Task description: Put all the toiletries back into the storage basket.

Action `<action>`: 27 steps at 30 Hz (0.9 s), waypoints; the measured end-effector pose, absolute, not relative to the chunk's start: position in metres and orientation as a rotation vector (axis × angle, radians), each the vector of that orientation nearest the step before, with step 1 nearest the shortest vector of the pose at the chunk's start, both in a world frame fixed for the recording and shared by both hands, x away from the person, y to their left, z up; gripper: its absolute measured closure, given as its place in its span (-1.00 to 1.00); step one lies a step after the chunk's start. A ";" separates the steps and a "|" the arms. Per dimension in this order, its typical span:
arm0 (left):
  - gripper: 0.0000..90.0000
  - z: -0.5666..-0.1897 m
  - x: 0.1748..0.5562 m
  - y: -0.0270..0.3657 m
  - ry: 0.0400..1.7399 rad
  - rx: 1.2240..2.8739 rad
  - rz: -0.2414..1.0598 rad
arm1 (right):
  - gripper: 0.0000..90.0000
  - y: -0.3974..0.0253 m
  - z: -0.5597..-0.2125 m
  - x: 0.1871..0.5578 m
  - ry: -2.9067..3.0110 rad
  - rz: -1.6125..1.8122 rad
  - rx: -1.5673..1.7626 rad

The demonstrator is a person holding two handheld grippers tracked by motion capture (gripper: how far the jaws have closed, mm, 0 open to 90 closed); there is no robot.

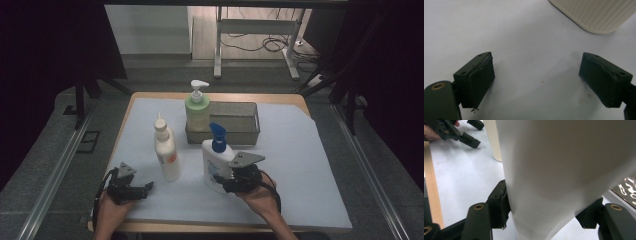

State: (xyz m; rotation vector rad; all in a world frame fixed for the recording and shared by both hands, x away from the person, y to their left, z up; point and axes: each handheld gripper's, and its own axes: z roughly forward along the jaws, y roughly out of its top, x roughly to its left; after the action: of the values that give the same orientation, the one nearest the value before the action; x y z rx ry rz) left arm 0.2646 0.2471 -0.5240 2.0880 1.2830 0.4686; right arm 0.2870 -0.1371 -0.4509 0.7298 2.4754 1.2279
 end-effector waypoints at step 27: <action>-0.72 -0.524 0.265 0.247 1.284 2.086 0.467 | -0.22 -0.126 -0.430 0.298 2.468 1.259 0.784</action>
State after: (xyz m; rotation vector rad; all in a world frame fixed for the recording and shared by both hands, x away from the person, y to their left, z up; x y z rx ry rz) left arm 0.2647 0.2470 -0.5241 2.0858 1.2840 0.4671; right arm 0.2984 -0.1258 -0.4298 0.7841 2.4675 1.2587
